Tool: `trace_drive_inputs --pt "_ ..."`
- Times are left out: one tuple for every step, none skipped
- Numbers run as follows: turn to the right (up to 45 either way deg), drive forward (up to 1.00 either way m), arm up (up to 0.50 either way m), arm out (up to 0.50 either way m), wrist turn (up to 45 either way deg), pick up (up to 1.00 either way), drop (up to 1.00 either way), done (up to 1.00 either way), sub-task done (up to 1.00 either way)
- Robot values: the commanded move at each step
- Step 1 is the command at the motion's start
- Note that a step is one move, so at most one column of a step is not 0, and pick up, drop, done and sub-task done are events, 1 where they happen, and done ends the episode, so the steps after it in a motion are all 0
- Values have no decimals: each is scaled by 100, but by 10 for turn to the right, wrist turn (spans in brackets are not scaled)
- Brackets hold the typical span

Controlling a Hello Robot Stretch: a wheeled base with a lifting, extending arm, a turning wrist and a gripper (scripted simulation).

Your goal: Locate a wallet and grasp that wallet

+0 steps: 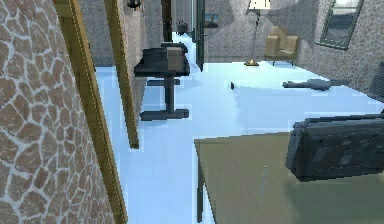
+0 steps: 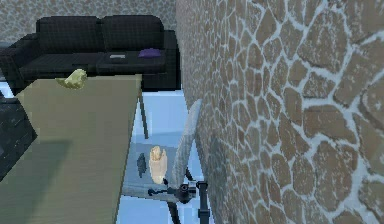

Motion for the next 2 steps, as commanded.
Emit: trace_drive_inputs --pt "0 0 10 0 0 0 0 0 0" --pt "0 0 0 0 0 0 0 100 0"
